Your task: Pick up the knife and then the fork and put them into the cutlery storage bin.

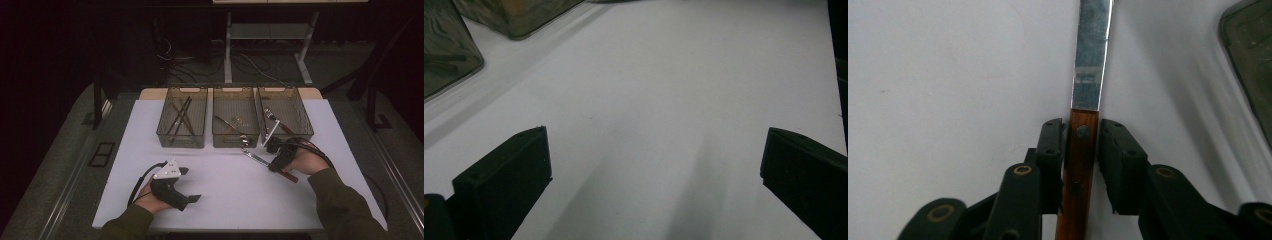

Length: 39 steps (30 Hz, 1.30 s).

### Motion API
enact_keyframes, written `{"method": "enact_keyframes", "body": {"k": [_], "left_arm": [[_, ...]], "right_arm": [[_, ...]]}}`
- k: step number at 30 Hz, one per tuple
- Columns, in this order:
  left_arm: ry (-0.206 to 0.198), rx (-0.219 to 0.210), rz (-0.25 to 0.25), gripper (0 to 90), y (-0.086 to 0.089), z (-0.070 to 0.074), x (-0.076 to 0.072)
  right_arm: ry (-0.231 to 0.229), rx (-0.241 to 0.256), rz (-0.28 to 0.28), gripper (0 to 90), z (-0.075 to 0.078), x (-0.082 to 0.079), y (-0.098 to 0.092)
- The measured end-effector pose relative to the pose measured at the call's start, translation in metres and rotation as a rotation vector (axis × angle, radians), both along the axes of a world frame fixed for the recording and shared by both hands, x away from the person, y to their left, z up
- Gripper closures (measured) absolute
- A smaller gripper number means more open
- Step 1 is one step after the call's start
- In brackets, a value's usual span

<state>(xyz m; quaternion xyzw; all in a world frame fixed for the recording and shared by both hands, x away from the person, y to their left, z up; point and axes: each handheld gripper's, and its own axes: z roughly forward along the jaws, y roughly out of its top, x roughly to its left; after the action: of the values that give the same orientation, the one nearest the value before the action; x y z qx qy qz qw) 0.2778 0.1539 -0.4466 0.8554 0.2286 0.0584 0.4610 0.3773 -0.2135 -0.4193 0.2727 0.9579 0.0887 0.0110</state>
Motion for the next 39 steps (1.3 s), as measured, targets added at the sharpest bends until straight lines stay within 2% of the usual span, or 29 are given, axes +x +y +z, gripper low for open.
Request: {"method": "enact_keyframes", "body": {"k": [4, 8, 14, 16, 17, 18, 21, 27, 30, 34, 39], "left_arm": [[0.000, 0.002, -0.001, 0.0, 0.000, 0.000, 0.000], [-0.002, 0.001, 0.000, 0.0, 0.000, 0.000, 0.000], [-0.001, 0.001, -0.001, 0.0, 0.000, 0.000, 0.000], [-0.002, 0.002, -0.002, 0.0, 0.001, 0.000, 0.000], [-0.001, 0.001, -0.001, 0.0, 0.000, 0.000, 0.000], [0.000, 0.000, 0.000, 0.0, 0.000, 0.000, 0.000], [0.000, -0.002, 0.001, 0.0, 0.000, 0.000, 0.000], [-0.001, 0.003, 0.001, 0.0, 0.000, 0.000, 0.000], [0.000, 0.003, 0.003, 0.0, 0.001, 0.000, 0.000], [-0.003, 0.001, 0.006, 0.0, 0.001, 0.001, -0.001], [-0.004, 0.002, 0.008, 0.0, 0.001, 0.001, -0.001]], "right_arm": [[-0.021, -0.029, 0.012, 75.3, 0.000, -0.002, 0.005], [-0.017, -0.045, 0.024, 77.6, 0.000, -0.004, 0.008], [-0.016, -0.014, 0.023, 77.7, 0.001, -0.004, 0.004], [-0.033, -0.010, 0.029, 77.6, 0.001, -0.004, 0.001], [-0.022, 0.013, 0.017, 77.6, 0.002, -0.005, 0.001], [-0.037, 0.016, 0.017, 77.6, 0.003, -0.006, -0.001], [-0.058, 0.067, 0.032, 77.6, 0.006, -0.009, -0.007], [-0.102, 0.148, 0.018, 77.6, 0.015, -0.017, -0.019], [-0.121, 0.225, 0.019, 77.6, 0.017, -0.022, -0.027], [-0.144, 0.278, 0.016, 77.6, 0.022, -0.025, -0.034], [-0.159, 0.368, -0.020, 77.6, 0.028, -0.028, -0.042]]}}
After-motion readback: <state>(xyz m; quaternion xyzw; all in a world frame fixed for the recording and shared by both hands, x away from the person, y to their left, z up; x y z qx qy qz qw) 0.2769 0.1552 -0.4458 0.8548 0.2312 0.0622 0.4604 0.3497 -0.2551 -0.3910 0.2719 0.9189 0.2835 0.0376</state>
